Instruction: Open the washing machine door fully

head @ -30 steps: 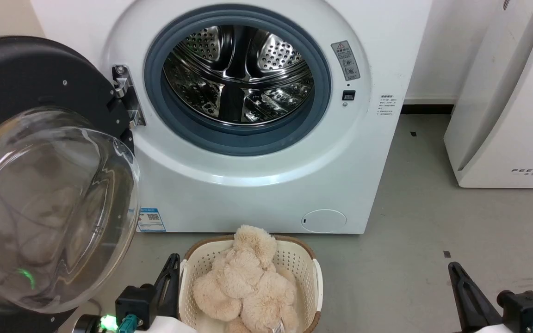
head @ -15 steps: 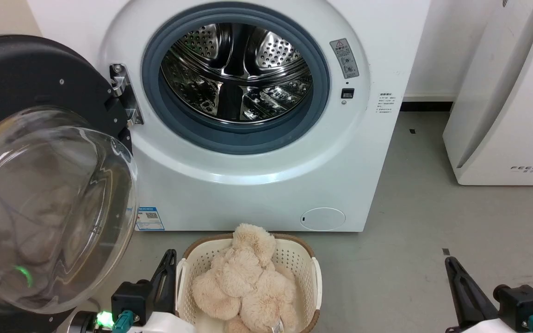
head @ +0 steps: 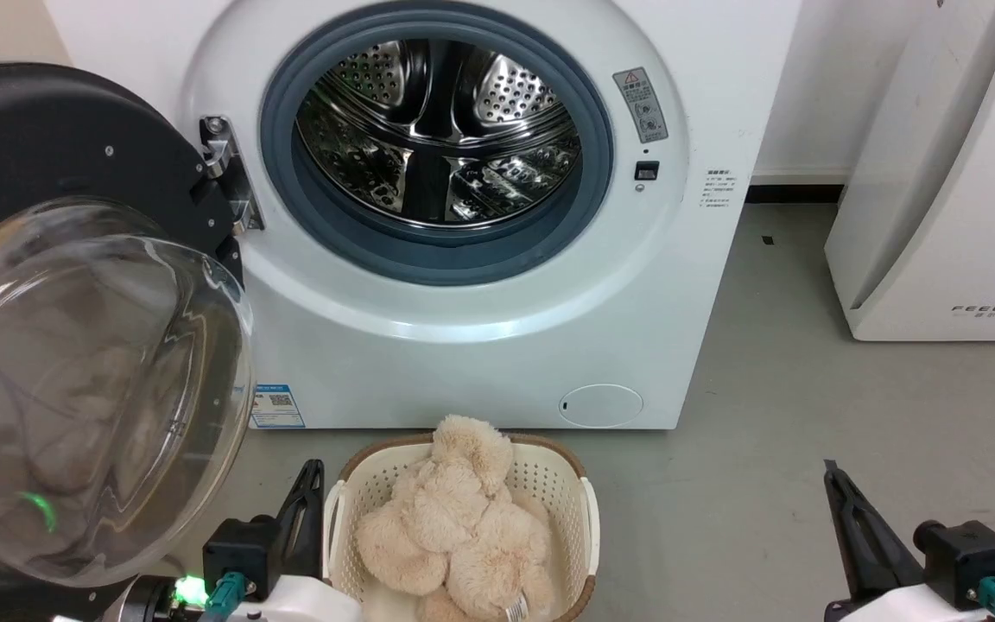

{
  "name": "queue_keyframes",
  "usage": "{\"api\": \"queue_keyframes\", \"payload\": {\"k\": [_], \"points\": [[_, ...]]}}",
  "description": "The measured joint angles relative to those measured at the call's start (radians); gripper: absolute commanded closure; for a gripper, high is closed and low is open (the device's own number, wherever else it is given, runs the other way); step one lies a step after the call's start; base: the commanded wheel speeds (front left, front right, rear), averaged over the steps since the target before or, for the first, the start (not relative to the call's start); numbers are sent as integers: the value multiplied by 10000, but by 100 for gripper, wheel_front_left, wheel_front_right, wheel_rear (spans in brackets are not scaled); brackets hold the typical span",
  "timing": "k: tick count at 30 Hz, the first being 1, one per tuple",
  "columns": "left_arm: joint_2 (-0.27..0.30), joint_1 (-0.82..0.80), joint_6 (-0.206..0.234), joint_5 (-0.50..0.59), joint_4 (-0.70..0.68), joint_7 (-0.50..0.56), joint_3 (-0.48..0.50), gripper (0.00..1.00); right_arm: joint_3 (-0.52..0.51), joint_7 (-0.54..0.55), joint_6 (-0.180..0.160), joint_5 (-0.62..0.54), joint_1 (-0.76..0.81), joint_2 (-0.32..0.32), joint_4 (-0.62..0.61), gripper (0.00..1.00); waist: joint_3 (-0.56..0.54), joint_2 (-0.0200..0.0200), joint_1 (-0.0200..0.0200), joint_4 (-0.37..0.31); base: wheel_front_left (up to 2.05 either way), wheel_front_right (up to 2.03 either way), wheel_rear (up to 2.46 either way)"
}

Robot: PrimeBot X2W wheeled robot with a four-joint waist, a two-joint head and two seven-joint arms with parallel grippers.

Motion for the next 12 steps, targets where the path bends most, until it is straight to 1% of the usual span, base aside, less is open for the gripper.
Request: {"api": "queue_keyframes", "payload": {"k": [12], "points": [[-128, -3, -176, 238, -151, 207, 291, 100, 82, 38, 0, -132, -186, 0, 52, 100, 53, 0, 0, -32, 0, 0, 0]]}}
